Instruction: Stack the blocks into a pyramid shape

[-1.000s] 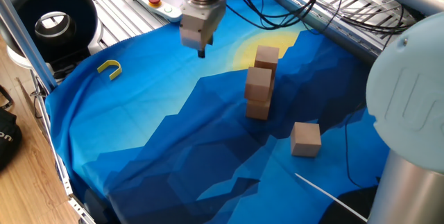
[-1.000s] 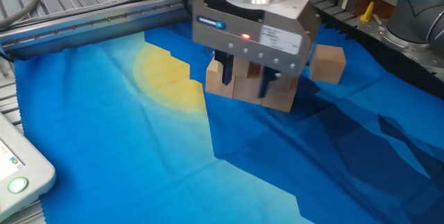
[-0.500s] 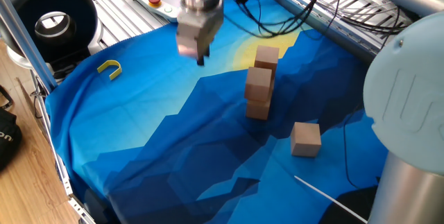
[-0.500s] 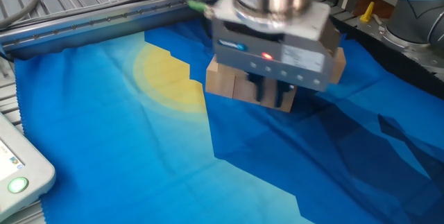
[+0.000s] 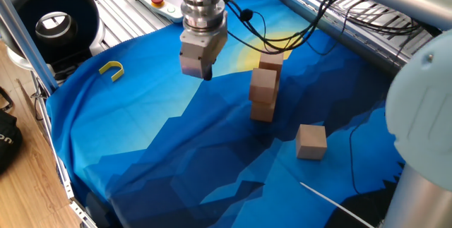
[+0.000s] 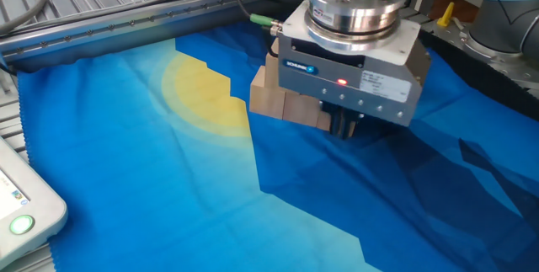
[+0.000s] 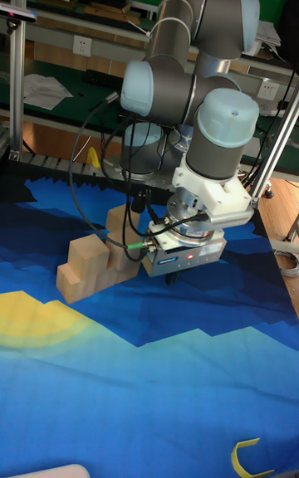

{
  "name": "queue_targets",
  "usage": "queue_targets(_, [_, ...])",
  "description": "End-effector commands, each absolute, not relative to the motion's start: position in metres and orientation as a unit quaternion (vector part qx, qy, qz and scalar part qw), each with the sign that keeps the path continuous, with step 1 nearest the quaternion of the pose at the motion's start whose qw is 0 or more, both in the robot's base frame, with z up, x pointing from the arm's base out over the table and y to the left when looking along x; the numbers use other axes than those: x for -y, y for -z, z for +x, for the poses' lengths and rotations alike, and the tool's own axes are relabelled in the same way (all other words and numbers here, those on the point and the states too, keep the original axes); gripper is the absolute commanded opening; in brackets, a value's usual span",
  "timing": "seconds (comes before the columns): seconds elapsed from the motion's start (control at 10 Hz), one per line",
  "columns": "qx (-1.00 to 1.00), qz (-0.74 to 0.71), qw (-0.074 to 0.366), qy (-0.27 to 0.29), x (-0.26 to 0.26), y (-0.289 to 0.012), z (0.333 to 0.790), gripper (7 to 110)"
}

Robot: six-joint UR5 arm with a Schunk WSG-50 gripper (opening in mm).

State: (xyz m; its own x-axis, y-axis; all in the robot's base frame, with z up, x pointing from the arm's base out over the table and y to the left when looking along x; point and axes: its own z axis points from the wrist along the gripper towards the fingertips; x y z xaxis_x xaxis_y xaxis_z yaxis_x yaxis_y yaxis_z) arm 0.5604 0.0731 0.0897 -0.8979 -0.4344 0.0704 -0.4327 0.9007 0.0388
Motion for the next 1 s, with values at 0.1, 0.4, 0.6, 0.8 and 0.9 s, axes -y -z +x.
queue_targets(0.1, [0.966, 0.248, 0.074, 0.011, -0.058, -0.074, 0.526, 7])
queue_targets(0.4, [0.95, 0.29, 0.117, -0.007, -0.018, -0.067, 0.491, 7])
queue_targets(0.6, [0.947, 0.295, 0.122, -0.016, -0.004, -0.074, 0.485, 7])
queue_targets(0.8, [0.948, 0.296, 0.119, -0.014, -0.003, -0.08, 0.484, 7])
queue_targets(0.9, [0.948, 0.296, 0.12, -0.013, -0.003, -0.081, 0.484, 7])
